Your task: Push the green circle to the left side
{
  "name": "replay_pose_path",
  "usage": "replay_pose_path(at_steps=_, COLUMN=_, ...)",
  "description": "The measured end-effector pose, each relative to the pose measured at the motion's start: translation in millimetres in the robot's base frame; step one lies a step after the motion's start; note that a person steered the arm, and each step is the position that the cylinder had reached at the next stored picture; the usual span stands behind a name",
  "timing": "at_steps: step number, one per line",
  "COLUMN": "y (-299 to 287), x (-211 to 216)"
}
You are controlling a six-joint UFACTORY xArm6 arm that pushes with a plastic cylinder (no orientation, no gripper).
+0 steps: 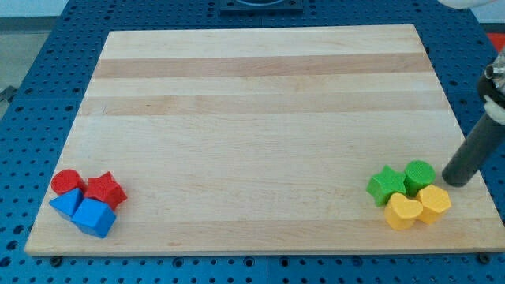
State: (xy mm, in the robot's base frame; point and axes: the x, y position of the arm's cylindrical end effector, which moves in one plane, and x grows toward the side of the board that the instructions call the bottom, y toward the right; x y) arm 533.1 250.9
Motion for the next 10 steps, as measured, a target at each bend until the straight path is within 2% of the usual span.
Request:
replay_pose_path(at_steps=4, y=-66.3, x=0.0)
replay_pose_path(at_steps=6, y=-137.0, x=-1.0)
replay_pose_path(at_steps=7, y=-145.2, x=-12.3)
replay_pose_path(at_steps=9, y=-145.3, x=-70.6)
replay_pose_path(at_steps=10, y=-136.8, x=-62.5)
